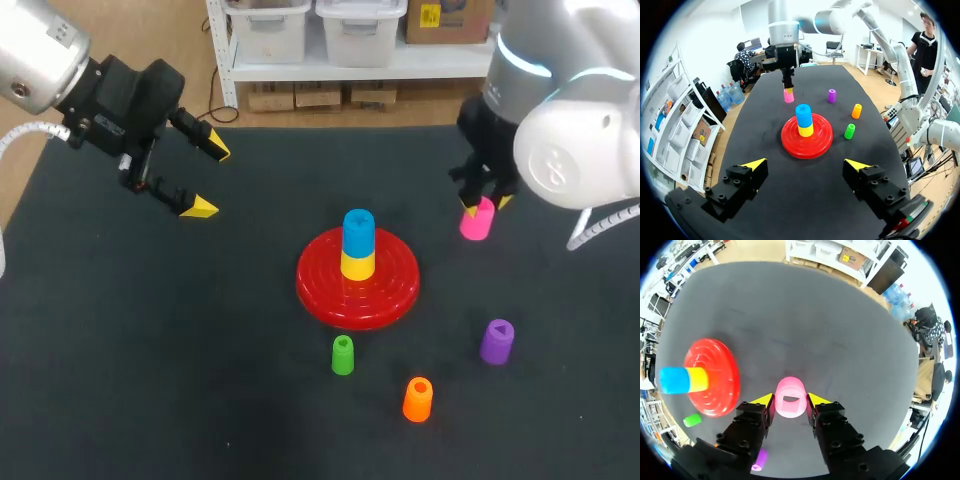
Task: Pick up and stack the cylinders on the red base in this order: pink,purple,orange,green
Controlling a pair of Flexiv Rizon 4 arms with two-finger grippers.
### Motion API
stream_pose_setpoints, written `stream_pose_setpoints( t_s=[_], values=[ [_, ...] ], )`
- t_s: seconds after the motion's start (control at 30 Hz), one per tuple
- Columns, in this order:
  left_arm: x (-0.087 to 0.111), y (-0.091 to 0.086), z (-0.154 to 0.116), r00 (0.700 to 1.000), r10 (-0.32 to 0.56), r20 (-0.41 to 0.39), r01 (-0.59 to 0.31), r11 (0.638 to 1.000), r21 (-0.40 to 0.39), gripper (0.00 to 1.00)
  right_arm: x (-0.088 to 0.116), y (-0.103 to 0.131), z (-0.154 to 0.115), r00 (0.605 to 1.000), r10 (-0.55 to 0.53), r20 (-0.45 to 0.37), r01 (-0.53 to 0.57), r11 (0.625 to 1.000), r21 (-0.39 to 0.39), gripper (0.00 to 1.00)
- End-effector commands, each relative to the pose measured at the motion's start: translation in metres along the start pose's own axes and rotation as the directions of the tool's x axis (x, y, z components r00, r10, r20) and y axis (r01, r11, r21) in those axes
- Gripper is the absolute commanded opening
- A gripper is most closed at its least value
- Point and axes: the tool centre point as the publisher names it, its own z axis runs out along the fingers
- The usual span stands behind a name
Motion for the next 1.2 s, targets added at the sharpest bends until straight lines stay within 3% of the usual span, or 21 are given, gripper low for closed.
stream_pose_setpoints(
  t_s=[0.03, 0.27, 0.43, 0.8, 1.2],
  values=[
    [0.000, 0.001, 0.000, 1.000, 0.001, 0.000, -0.001, 1.000, 0.002, 1.00, -0.002, 0.014, -0.041, 1.000, -0.016, 0.017, 0.016, 1.000, 0.001, 0.00],
    [0.000, 0.001, 0.000, 1.000, 0.001, 0.000, -0.001, 1.000, 0.002, 1.00, -0.029, 0.056, -0.091, 0.990, -0.135, 0.033, 0.135, 0.991, -0.021, 0.00],
    [0.000, 0.001, 0.000, 1.000, 0.001, 0.000, -0.001, 1.000, 0.002, 1.00, -0.040, 0.095, -0.107, 0.967, -0.254, 0.012, 0.254, 0.965, -0.062, 0.00],
    [0.000, 0.001, 0.000, 1.000, 0.001, 0.000, -0.001, 1.000, 0.002, 1.00, -0.043, 0.164, -0.086, 0.907, -0.418, -0.056, 0.413, 0.907, -0.080, 0.00],
    [0.000, 0.001, 0.000, 1.000, 0.001, 0.000, -0.001, 1.000, 0.002, 1.00, -0.031, 0.180, -0.084, 0.885, -0.461, -0.069, 0.454, 0.886, -0.095, 0.00]
  ],
)
